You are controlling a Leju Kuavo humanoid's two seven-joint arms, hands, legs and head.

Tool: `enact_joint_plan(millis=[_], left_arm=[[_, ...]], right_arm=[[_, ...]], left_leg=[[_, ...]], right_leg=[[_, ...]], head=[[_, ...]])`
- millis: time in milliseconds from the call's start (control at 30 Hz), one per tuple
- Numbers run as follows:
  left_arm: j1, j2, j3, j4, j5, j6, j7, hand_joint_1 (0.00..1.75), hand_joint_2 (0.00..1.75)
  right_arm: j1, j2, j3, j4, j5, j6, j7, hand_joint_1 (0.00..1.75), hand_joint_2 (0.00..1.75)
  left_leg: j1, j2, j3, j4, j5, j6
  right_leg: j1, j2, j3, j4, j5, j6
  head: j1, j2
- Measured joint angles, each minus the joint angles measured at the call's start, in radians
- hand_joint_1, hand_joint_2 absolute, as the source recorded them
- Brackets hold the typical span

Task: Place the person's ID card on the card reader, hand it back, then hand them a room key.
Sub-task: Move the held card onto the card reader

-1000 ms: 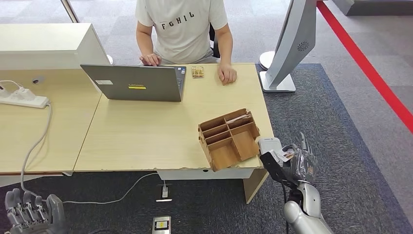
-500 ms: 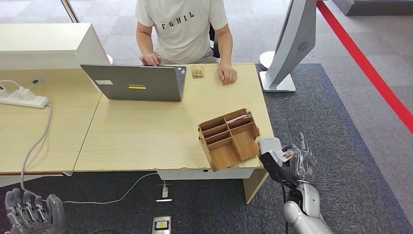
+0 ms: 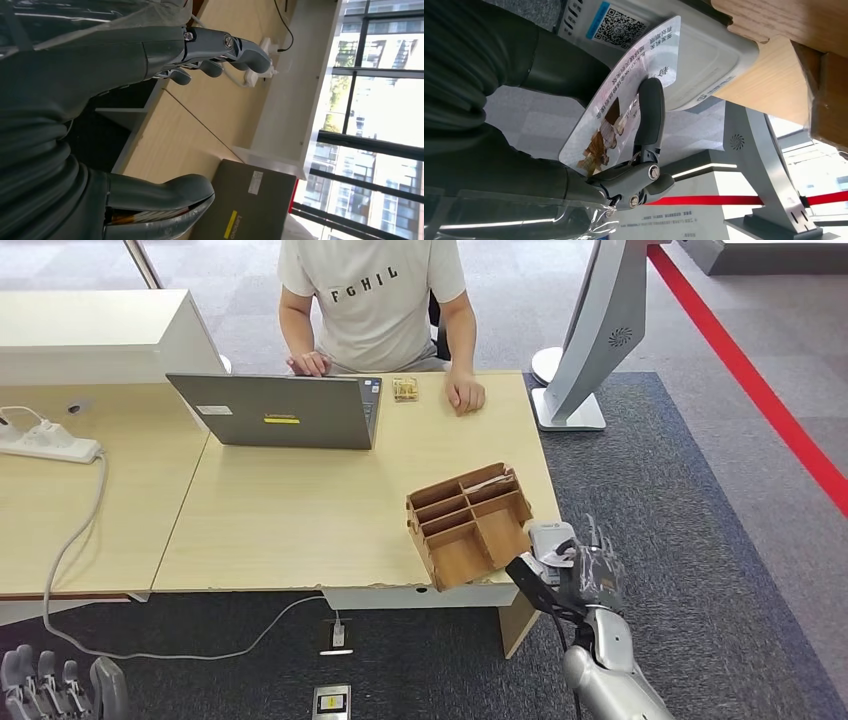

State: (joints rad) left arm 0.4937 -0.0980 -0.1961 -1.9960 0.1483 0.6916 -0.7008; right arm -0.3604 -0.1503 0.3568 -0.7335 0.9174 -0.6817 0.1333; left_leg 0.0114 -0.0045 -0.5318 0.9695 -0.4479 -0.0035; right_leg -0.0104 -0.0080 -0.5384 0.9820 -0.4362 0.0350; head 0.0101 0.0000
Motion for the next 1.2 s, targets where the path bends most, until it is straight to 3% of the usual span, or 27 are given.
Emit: enact_joint_plan(millis=[233,467,867,1200], left_arm=[[0.005,-0.001,0.0,-0.007,0.01,0.0,0.0,0.0,1.75],[0.001,0.0,0.0,-0.007,0.03,0.0,0.0,0.0,1.75],[-0.05,0.028,-0.008,0.001,0.092,0.0,0.0,0.0,1.75],[-0.106,0.058,-0.027,0.031,0.123,0.0,0.0,0.0,1.75]], right_arm=[[-0.019,0.01,0.01,0.046,-0.001,-0.002,0.005,1.75,1.75],[0.001,0.01,0.008,-0.006,0.019,-0.003,-0.023,1.75,1.75],[0.061,0.005,0.011,-0.339,0.081,0.017,0.015,1.75,1.75],[-0.007,0.001,0.012,-0.578,0.118,0.033,0.047,1.75,1.75]], left_leg=[[0.0,0.0,0.005,0.0,0.0,0.0],[0.0,0.0,0.006,0.0,0.0,0.0],[0.0,0.0,0.001,0.0,0.001,0.0],[0.0,0.0,0.0,0.0,0.001,0.0]], right_leg=[[0.0,0.0,0.005,-0.001,0.0,0.0],[0.0,0.0,0.007,0.0,0.0,0.0],[0.0,0.0,0.001,0.0,0.001,0.001],[0.0,0.0,0.001,0.0,0.001,0.001]], head=[[0.0,0.0],[0.0,0.0],[0.0,0.0],[0.0,0.0]])
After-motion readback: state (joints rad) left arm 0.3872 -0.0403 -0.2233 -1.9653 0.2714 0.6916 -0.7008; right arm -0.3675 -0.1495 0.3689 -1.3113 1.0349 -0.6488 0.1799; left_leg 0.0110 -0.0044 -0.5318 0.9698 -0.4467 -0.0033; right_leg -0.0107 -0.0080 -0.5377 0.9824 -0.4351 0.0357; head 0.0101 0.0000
